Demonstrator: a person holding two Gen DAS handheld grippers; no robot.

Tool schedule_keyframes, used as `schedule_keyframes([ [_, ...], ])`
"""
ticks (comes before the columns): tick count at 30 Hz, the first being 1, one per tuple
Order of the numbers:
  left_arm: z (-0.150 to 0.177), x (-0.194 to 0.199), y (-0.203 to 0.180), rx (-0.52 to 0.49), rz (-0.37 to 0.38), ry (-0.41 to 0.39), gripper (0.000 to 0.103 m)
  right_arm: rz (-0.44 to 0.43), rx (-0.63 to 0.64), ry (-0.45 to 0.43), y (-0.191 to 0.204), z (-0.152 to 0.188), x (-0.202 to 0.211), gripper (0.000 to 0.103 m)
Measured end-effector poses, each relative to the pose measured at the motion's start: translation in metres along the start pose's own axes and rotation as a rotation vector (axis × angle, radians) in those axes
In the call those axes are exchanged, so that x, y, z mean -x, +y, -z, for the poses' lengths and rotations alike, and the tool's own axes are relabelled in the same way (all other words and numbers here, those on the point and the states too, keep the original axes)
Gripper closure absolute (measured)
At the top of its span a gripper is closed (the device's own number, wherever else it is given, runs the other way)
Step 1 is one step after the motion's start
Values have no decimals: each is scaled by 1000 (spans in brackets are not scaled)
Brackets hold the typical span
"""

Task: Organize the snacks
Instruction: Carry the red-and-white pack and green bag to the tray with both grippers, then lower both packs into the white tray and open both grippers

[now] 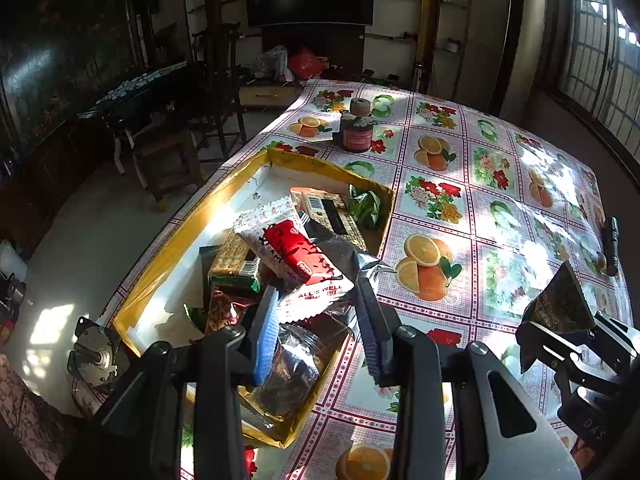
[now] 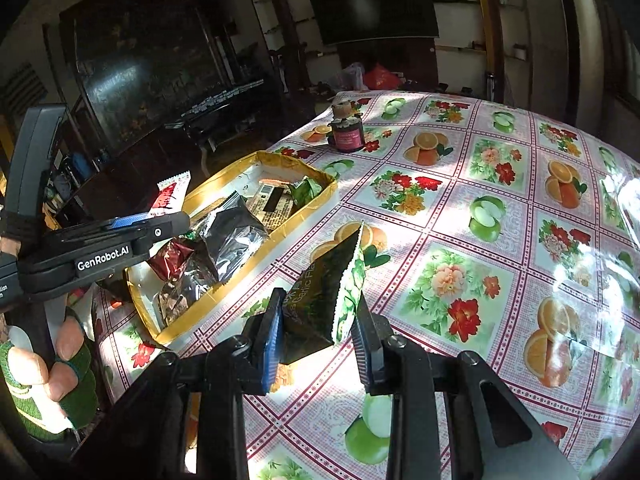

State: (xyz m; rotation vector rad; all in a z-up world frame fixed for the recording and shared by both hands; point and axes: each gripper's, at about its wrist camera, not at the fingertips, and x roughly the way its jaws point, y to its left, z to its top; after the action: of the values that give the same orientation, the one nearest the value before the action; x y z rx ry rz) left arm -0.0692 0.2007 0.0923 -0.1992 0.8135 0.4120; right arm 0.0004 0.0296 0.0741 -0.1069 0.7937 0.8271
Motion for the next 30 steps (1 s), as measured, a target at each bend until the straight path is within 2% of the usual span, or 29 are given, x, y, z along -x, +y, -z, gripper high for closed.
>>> schedule_keyframes([
  [13, 7, -8, 41, 51, -33, 25, 65, -76, 63, 2, 31, -55, -45, 73],
  [19, 10, -19, 52, 61, -40, 48, 65, -107, 79, 32, 44, -76, -72, 73],
  [30, 10, -39, 64, 80, -30, 92, 65, -130, 110, 99, 65, -89, -117, 73],
])
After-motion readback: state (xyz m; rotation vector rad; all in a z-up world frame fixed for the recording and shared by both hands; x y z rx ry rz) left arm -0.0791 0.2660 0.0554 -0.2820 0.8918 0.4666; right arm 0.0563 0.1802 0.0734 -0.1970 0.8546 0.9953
